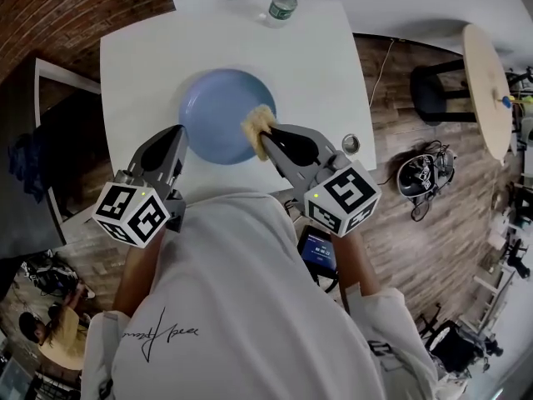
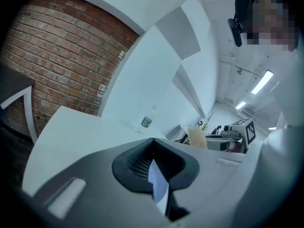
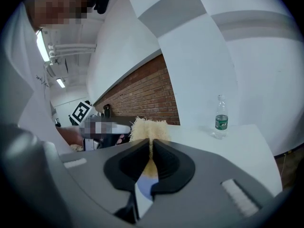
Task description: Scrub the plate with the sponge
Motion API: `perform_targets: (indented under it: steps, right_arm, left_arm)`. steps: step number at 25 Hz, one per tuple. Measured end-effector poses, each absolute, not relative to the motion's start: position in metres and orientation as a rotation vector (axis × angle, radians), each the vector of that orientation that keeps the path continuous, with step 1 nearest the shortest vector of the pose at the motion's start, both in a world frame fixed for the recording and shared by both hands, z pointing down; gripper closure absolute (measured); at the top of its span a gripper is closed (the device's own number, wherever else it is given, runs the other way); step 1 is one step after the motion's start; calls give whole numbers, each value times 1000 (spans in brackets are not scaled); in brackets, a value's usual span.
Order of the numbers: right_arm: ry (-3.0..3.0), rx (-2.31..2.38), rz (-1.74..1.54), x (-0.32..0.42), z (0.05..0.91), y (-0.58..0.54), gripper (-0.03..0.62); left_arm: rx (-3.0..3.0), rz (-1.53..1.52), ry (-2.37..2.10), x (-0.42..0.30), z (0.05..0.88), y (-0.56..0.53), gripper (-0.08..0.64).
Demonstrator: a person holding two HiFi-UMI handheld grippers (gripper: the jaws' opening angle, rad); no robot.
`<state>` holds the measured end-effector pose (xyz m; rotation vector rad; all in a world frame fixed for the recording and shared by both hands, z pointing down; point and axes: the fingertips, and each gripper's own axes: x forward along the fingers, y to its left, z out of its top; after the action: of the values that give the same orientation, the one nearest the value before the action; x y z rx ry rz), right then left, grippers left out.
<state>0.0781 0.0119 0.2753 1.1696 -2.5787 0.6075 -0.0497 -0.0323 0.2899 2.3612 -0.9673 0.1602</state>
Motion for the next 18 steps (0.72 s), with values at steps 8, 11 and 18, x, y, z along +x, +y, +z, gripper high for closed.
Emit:
perform_targets:
  steps: [8,11,18]
  right_arm:
    - [-2693,1114,509,79,258,23,565]
    - [-2700,1103,494,80,258,24,565]
    - [-2730,1087,464,78,254,25,565]
  left_arm:
    - [2370,115,-995,-47,274,-44,549]
    - [2356,117,-995,-42,275,-38,549]
    - [2348,145,-1020,-35,273,-29,549]
